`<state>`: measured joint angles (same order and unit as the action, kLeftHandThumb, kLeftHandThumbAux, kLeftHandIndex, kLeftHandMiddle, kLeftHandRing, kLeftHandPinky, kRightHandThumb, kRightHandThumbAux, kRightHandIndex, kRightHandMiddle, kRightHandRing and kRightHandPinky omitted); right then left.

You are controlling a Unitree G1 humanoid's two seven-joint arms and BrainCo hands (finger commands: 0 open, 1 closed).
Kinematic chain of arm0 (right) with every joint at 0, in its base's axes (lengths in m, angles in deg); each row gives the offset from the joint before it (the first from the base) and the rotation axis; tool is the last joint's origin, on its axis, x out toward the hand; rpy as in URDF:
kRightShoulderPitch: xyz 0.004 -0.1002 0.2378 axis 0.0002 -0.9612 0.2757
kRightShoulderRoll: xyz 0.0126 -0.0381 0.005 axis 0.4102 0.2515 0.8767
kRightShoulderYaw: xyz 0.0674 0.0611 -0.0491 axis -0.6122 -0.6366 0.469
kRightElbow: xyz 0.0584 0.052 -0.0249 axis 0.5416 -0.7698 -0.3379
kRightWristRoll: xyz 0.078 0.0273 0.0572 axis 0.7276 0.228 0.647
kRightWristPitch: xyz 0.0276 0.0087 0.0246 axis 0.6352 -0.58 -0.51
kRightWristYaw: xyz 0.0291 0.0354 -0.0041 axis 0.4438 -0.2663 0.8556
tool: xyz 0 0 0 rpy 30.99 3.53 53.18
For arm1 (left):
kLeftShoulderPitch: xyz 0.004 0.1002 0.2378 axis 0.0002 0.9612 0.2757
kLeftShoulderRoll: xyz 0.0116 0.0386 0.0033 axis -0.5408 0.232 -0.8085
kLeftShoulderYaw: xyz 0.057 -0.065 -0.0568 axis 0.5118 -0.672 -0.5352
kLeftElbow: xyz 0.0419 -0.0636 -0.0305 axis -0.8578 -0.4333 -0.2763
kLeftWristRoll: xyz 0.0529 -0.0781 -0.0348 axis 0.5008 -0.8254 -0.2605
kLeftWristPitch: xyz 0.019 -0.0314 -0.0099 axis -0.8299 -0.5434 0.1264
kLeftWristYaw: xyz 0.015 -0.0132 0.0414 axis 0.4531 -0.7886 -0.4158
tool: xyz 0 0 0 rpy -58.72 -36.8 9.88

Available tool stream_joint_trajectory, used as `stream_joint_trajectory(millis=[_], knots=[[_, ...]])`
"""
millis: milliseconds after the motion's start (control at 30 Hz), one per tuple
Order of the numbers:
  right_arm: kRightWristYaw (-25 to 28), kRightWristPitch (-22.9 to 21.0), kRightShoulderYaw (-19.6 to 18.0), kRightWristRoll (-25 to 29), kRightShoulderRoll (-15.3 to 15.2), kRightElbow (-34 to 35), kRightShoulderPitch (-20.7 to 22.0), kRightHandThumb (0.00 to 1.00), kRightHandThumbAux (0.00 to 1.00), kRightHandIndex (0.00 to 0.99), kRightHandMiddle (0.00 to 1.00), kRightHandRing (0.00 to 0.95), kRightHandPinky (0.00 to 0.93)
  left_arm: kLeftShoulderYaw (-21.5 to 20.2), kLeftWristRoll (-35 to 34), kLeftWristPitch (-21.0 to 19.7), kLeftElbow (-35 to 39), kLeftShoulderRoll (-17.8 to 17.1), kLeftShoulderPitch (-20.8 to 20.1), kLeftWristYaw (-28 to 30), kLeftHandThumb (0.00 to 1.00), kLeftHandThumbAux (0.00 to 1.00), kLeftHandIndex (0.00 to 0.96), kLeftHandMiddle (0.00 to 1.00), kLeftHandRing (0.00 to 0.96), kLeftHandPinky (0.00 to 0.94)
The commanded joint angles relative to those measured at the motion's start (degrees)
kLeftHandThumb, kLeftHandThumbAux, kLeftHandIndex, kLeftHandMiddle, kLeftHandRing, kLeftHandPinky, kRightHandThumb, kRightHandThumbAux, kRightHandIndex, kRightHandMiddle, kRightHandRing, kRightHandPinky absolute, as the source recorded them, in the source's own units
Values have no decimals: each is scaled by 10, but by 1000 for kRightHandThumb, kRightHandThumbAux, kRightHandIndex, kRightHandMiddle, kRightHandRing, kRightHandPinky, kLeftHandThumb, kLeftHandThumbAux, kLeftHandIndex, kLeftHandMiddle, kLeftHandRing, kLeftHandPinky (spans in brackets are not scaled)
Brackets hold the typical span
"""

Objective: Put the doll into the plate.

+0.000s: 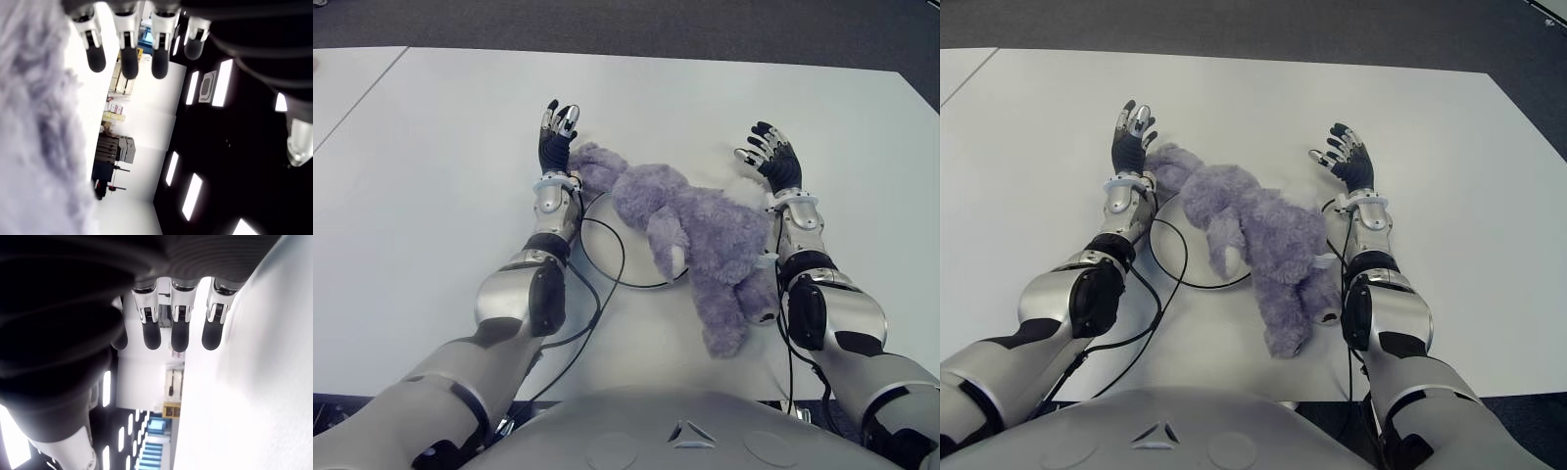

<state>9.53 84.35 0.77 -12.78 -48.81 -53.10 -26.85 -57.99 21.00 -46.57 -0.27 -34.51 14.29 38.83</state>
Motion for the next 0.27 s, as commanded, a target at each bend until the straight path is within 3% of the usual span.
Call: stream_joint_trajectory(millis=[33, 267], knots=[[-17, -58, -5, 4, 87, -73, -110, 120, 836, 129, 128, 117, 168, 10, 10, -27, -54, 31, 129, 4, 0, 471, 83, 169, 162, 172], [-28, -54, -13, 7, 97, -73, -118, 118, 879, 132, 131, 127, 185, 15, 13, -40, -54, 33, 132, 4, 0, 473, 80, 171, 166, 175]])
